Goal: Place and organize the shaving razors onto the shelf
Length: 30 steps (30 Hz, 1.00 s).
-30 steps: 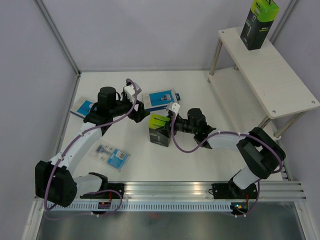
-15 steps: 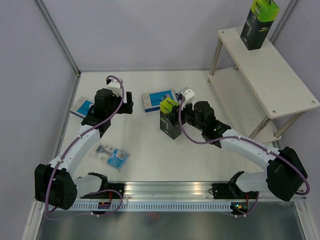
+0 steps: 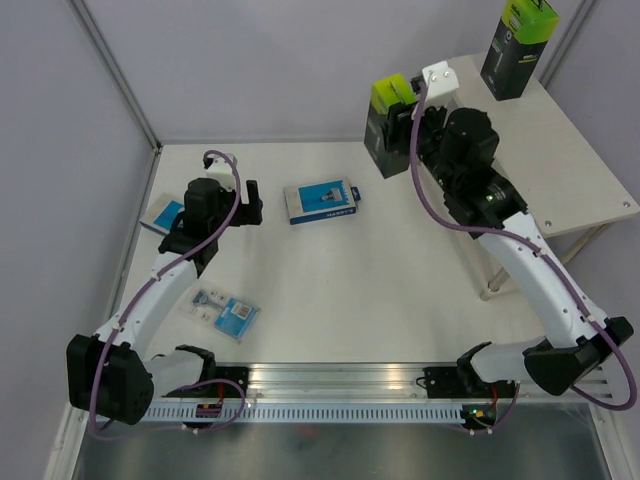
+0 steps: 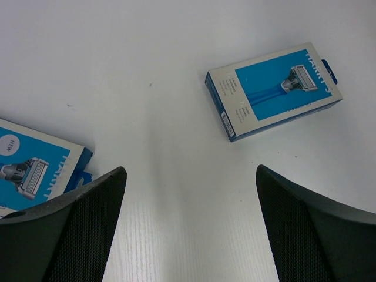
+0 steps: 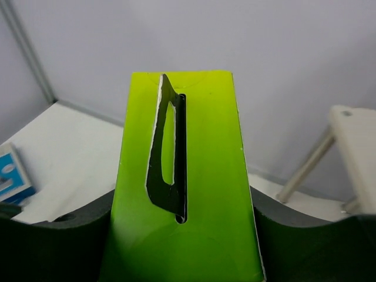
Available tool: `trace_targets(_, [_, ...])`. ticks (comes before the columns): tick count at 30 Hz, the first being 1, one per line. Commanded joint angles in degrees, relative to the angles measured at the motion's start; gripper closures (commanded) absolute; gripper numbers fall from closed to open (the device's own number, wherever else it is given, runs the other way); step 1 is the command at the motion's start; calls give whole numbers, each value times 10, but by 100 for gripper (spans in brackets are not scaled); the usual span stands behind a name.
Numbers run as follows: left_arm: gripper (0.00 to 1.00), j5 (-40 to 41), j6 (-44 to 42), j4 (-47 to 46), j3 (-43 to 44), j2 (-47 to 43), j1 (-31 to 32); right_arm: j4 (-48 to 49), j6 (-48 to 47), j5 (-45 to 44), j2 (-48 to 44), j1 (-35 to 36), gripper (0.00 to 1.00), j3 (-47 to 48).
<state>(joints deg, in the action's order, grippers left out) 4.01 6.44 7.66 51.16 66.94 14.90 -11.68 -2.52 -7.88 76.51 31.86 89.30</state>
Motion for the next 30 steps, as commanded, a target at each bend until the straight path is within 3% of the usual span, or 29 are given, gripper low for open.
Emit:
trace_targets(1, [5, -15, 26, -5, -1, -23, -6, -17, -63, -20, 12, -38, 70, 86])
trace_targets(5, [4, -33, 30, -5, -2, -22, -7, -74, -104, -2, 29, -85, 71, 179])
trace_targets(12, [5, -54, 31, -4, -2, -24, -7, -100, -98, 76, 8, -210, 71, 190])
trace_targets(19, [5, -62, 28, -4, -4, -27, -8, -87, -35, 232, 7, -408, 71, 204])
trace_targets(25, [5, -58, 21, -4, -4, -24, -8, -92, -15, 309, 36, -494, 71, 235])
trace_targets(30, [5, -56, 15, -2, -4, -17, -8, -70, 36, 467, 64, -570, 69, 245])
